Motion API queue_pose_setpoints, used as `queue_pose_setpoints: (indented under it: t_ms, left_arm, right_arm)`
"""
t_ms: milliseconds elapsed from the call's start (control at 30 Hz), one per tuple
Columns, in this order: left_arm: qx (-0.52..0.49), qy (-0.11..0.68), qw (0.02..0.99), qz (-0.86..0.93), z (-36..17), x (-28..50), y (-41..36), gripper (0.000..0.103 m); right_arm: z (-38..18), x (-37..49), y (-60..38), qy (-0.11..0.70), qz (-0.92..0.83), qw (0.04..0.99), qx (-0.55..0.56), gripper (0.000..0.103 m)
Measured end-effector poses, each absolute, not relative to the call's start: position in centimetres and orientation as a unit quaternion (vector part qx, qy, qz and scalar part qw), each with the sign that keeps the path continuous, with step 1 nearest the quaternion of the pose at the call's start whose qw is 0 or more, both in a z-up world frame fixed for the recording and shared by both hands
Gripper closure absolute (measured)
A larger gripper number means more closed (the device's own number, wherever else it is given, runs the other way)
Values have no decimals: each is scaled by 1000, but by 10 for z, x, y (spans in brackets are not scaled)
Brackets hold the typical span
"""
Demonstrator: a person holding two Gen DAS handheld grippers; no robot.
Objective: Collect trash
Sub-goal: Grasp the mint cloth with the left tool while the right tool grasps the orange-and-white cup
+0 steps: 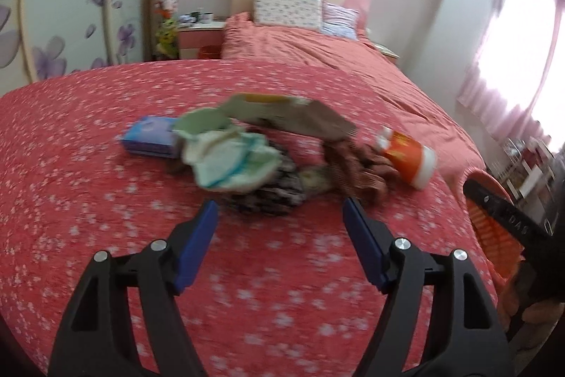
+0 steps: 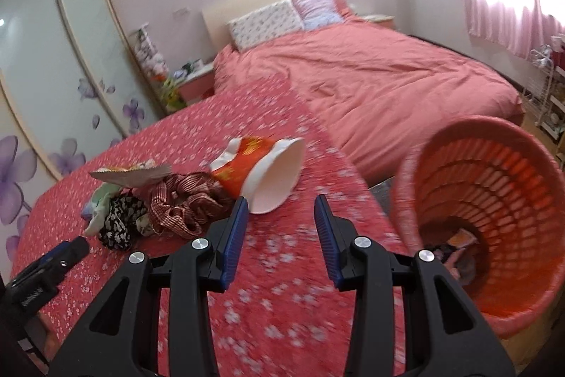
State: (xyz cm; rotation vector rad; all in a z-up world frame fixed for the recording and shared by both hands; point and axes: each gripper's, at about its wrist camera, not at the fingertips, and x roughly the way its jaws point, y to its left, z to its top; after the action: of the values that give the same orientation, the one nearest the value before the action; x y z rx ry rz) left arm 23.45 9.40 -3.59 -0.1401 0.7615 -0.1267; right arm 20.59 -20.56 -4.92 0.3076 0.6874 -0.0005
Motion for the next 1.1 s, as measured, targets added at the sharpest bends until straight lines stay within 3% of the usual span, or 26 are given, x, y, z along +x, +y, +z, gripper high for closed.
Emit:
queue_pose_setpoints:
  t_ms: [333,633,700,900,1100]
  left_arm:
    - [-85,374,923,-40,-42,248,120,29]
    - [-84,373,923,-42,-43,267,113,29]
    - [-83,378,921,-41,-45,272,109,29]
    - [-77,391,917,-28,-54,285,103,42]
    - [-79,402,912,-28,-61,289,102,70]
  right_arm:
    - [-68,250,-190,378,29,910,168,65]
    - [-73,252,-173,382,56,909,156,99]
    - [-71,245,-173,378,56,912,152,100]
    - [-67,228,-179,370,56,912,169,100]
    - [-64,222,-180,370,55,912,171,100]
